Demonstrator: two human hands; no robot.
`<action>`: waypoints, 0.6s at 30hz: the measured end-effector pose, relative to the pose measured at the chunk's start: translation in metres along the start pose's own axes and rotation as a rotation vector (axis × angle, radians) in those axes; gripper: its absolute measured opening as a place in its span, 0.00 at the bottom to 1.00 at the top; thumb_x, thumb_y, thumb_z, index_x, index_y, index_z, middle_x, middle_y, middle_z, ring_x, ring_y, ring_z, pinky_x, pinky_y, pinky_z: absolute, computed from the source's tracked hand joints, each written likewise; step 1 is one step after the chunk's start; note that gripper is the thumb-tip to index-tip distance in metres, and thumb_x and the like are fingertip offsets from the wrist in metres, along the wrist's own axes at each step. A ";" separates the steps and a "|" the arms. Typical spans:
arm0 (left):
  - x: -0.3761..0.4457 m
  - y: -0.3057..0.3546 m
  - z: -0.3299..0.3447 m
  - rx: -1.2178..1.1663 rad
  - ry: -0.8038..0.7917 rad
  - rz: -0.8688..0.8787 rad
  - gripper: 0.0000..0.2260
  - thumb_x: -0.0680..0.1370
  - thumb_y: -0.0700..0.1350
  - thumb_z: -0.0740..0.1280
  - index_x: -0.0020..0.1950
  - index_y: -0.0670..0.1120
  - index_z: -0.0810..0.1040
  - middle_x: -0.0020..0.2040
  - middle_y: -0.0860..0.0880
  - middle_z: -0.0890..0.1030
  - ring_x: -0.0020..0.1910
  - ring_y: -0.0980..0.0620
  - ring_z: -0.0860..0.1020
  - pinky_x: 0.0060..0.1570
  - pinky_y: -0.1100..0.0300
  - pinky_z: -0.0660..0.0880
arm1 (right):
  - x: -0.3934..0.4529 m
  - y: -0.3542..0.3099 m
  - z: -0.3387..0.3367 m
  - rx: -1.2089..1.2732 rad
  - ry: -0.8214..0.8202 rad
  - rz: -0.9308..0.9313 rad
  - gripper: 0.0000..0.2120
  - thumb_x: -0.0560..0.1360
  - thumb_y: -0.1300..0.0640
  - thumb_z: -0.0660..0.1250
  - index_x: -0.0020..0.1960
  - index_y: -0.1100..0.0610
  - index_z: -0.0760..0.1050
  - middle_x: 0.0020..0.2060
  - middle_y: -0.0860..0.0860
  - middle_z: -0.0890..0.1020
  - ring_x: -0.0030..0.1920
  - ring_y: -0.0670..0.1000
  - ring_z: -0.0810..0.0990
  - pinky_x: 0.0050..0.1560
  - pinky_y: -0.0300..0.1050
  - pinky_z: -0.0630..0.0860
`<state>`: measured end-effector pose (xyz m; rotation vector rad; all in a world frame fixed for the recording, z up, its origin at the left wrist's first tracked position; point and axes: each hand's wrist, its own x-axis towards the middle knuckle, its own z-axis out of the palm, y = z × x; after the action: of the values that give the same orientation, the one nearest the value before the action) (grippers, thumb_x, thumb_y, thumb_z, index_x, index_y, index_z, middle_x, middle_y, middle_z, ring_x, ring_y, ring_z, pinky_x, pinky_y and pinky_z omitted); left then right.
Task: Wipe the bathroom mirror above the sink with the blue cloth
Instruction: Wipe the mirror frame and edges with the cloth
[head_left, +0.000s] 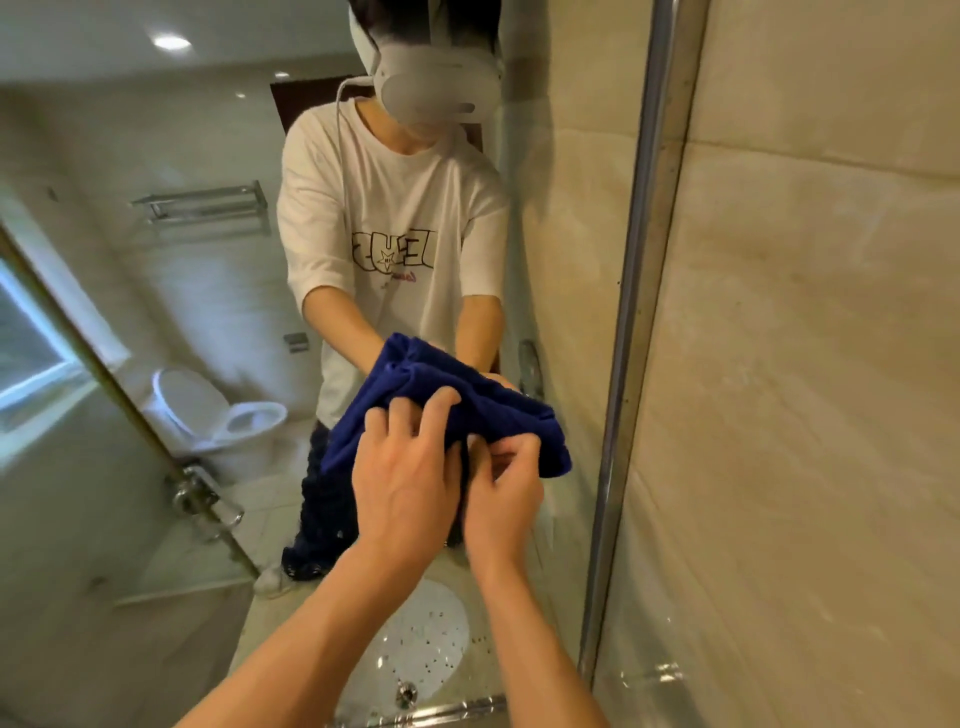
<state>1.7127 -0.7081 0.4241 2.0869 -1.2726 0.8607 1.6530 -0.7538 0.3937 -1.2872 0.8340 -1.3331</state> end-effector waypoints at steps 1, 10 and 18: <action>0.008 0.008 0.000 -0.004 0.006 0.044 0.18 0.73 0.41 0.72 0.62 0.46 0.75 0.45 0.44 0.76 0.41 0.44 0.70 0.39 0.50 0.71 | 0.007 -0.006 -0.007 0.009 0.013 0.005 0.06 0.78 0.58 0.67 0.45 0.56 0.71 0.38 0.48 0.80 0.38 0.43 0.79 0.38 0.35 0.76; 0.075 0.059 -0.008 0.036 0.010 0.441 0.20 0.76 0.45 0.61 0.68 0.50 0.73 0.50 0.47 0.75 0.47 0.46 0.70 0.45 0.53 0.66 | 0.055 -0.044 -0.033 0.211 0.230 0.129 0.07 0.79 0.53 0.66 0.46 0.53 0.69 0.43 0.53 0.81 0.42 0.53 0.81 0.43 0.51 0.79; 0.052 -0.024 -0.036 0.113 0.039 0.345 0.18 0.77 0.45 0.65 0.67 0.51 0.76 0.46 0.48 0.74 0.43 0.47 0.69 0.42 0.55 0.63 | 0.004 -0.048 0.035 0.072 0.196 0.069 0.10 0.80 0.53 0.65 0.45 0.57 0.69 0.37 0.50 0.79 0.34 0.42 0.78 0.32 0.33 0.73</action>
<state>1.7438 -0.7012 0.4839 1.9528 -1.6251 1.1389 1.6772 -0.7417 0.4462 -1.0745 0.9480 -1.4364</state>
